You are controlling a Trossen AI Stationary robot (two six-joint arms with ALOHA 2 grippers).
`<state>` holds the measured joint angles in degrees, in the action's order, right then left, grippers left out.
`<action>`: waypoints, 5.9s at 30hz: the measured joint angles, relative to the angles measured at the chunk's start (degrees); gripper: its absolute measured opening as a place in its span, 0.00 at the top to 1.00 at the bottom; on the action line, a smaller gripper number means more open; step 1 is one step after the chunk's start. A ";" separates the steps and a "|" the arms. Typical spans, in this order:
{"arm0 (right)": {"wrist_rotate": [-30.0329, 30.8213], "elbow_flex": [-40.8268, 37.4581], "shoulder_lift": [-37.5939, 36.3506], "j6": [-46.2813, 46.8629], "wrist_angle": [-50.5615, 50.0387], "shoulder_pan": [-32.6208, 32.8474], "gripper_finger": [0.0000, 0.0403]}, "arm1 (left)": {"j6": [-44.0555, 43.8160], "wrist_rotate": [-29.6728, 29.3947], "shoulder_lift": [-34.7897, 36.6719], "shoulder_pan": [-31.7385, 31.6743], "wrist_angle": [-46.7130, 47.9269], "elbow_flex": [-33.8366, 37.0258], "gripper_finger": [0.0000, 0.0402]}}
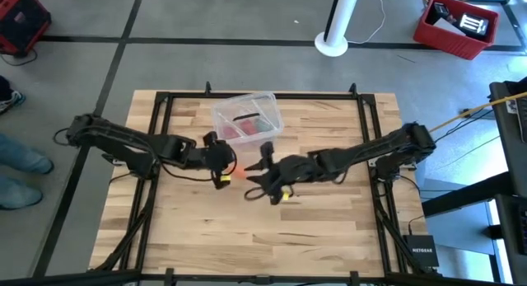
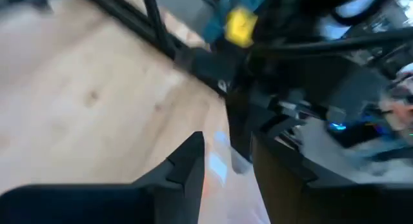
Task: Roll bandage
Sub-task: Open the transparent zip bag, then put the rolled orange bandage into the transparent zip bag
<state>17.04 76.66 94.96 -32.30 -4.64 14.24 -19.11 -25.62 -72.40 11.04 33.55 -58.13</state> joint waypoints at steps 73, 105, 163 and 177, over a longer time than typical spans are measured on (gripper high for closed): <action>-8.77 4.99 32.81 -3.99 29.33 -1.20 0.99 | -29.94 -22.09 -0.41 26.68 23.47 3.59 1.00; -22.79 4.85 35.40 9.35 33.23 -1.74 0.97 | -45.87 -19.84 -2.76 30.41 15.91 8.05 1.00; 1.07 1.40 38.75 34.95 36.51 2.66 0.41 | -54.24 -15.04 -2.74 32.42 39.97 2.54 1.00; -0.94 5.10 43.17 33.55 37.23 1.89 0.64 | -53.17 -15.07 -2.78 32.49 38.37 2.55 1.00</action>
<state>16.10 81.76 138.12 1.25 32.59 16.13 -72.28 -40.69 -75.18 43.53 71.92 -55.58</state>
